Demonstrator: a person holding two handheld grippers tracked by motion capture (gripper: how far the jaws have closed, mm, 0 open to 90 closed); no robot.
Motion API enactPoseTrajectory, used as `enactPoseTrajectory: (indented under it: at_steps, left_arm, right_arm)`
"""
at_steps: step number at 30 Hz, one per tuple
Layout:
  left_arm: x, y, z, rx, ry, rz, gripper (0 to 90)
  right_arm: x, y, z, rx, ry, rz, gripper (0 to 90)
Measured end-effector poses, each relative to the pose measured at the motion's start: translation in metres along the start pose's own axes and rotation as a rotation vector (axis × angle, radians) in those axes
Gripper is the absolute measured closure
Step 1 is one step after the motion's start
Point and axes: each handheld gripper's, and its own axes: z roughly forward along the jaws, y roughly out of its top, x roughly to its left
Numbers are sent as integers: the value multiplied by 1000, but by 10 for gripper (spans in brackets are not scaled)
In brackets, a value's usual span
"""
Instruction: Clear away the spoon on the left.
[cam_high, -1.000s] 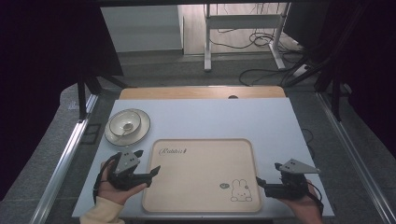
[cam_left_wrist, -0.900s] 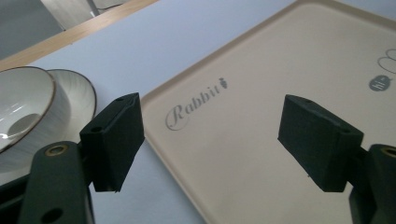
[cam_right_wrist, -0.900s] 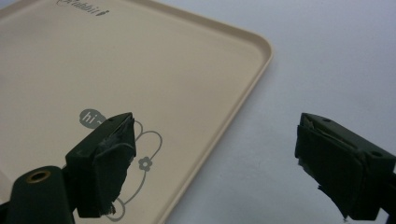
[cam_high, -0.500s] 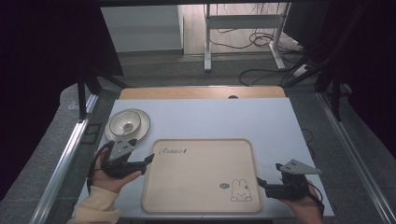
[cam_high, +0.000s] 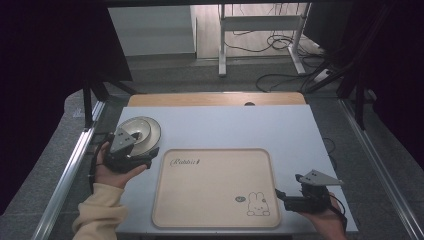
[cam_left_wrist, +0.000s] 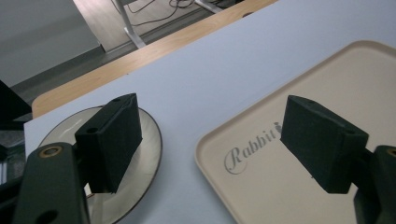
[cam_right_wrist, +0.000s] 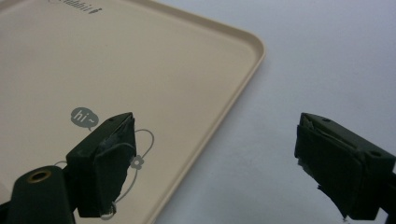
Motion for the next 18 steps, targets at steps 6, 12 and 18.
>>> enactPoseTrajectory:
  at_steps: [6,12,18]
  left_arm:
    - [13,-12,1,7,7,10,196]
    - [25,-25,0,13,16,2,196]
    - [30,-36,3,34,41,31,200]
  right_arm:
    - [-1,-2,-1,7,-8,4,131]
    - [-4,-3,0,16,-16,5,131]
    - [-3,-4,1,22,-20,-4,132]
